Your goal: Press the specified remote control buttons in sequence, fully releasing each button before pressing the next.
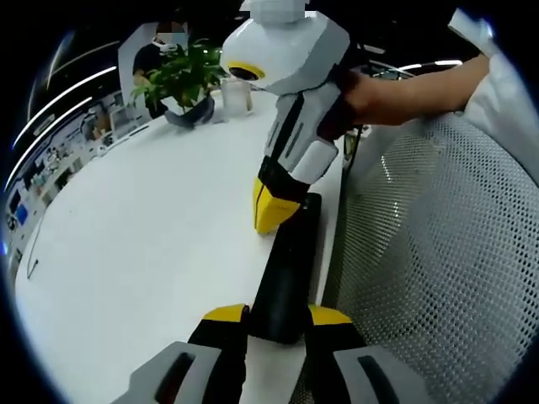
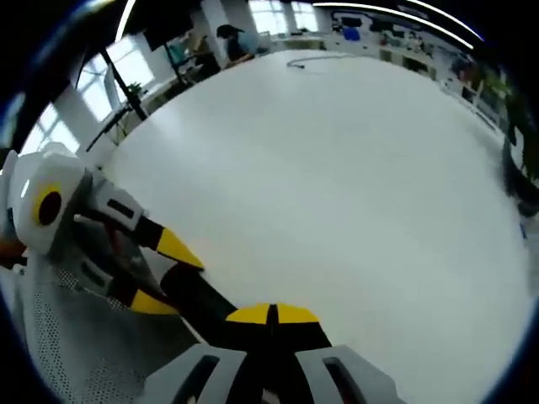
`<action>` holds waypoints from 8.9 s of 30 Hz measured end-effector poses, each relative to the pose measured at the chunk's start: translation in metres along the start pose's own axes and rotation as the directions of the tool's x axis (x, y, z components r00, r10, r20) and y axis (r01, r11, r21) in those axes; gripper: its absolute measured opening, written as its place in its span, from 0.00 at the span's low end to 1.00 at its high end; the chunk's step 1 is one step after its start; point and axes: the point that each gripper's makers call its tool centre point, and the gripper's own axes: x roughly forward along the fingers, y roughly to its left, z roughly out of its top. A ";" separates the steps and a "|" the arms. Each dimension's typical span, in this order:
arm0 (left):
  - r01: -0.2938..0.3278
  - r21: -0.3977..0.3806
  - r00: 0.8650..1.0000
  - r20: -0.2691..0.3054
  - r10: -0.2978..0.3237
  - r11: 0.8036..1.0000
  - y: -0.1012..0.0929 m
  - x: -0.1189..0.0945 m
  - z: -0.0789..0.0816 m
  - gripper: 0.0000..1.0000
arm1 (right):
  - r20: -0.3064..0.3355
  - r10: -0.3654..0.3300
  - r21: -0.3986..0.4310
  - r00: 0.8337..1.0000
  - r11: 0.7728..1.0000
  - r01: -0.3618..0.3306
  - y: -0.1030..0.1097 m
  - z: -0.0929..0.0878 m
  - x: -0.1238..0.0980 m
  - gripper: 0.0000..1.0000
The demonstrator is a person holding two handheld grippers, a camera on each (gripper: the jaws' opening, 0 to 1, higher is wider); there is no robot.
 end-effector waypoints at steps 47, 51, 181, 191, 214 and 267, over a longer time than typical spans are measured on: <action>-0.070 -0.032 0.998 -0.001 0.070 0.997 0.010 -0.002 0.000 0.24 | -0.035 0.071 0.123 0.997 0.990 -0.066 0.010 -0.006 -0.007 0.00; -0.063 -0.029 0.998 -0.002 0.063 0.998 0.009 -0.002 0.000 0.24 | 0.008 0.092 0.140 0.996 0.986 -0.092 0.010 -0.006 -0.008 0.00; -0.042 -0.044 0.999 -0.009 0.042 0.998 0.005 -0.002 -0.002 0.24 | -0.228 -0.066 0.039 0.972 0.996 0.077 0.003 -0.008 -0.006 0.00; -0.041 -0.038 0.998 -0.049 0.039 0.998 0.005 -0.007 -0.007 0.24 | -0.227 -0.083 0.033 0.970 0.995 0.093 0.003 -0.008 -0.006 0.00; -0.029 -0.020 0.999 -0.031 0.028 0.999 0.003 -0.007 -0.005 0.24 | -0.202 -0.044 0.076 0.978 0.995 0.060 0.002 -0.008 -0.009 0.00; 0.000 0.003 1.000 -0.008 0.000 1.000 -0.001 -0.006 -0.004 0.23 | -0.179 0.114 0.266 0.977 0.962 -0.063 0.016 0.035 -0.017 0.00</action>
